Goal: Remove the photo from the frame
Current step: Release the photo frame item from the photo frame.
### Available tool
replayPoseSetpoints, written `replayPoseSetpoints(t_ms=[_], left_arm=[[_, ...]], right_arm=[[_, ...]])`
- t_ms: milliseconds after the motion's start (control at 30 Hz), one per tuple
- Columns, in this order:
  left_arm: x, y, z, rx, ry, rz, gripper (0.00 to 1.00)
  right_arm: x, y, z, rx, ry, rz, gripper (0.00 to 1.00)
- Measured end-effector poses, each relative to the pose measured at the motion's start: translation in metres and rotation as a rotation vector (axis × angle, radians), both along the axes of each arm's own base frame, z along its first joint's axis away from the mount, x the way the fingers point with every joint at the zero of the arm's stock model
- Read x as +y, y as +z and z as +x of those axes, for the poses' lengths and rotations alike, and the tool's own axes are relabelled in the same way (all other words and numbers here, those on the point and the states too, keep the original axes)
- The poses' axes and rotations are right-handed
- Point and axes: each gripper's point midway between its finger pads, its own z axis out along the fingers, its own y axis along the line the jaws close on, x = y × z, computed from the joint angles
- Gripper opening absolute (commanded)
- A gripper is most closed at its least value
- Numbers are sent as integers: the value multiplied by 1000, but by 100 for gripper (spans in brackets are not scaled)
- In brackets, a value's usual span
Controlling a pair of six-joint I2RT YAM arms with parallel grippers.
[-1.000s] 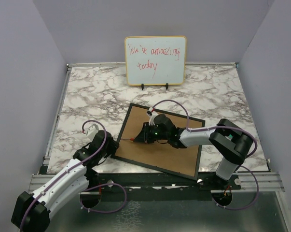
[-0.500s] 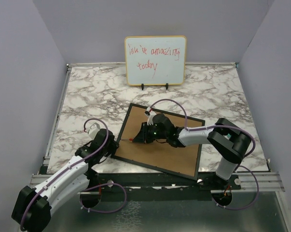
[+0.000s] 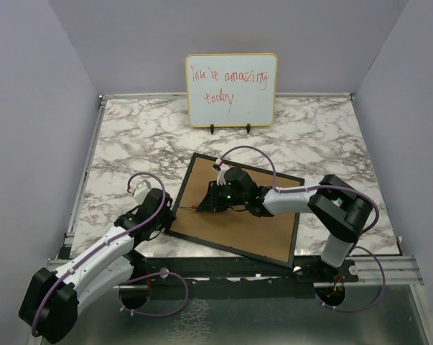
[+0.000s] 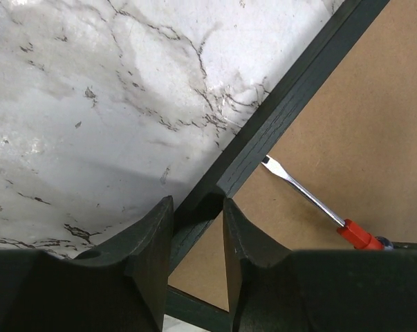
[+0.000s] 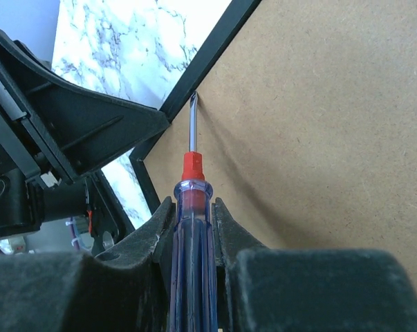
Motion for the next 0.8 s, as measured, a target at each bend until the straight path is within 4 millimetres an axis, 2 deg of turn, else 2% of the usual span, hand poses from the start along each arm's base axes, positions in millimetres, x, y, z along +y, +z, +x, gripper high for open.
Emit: replayPoseSetpoints(t_ms=[100, 267, 600, 800], left_arm=[[0, 0, 3, 5, -5, 19, 40], [-1, -1, 8, 12, -30, 52, 43], [-3, 0, 12, -6, -97, 93, 16], [-5, 1, 14, -28, -101, 76, 11]], right_arm=[[3, 4, 4, 2, 0, -25, 1], [6, 8, 9, -1, 4, -73, 1], [10, 16, 17, 2, 10, -148, 1], [17, 24, 28, -15, -4, -190, 1]])
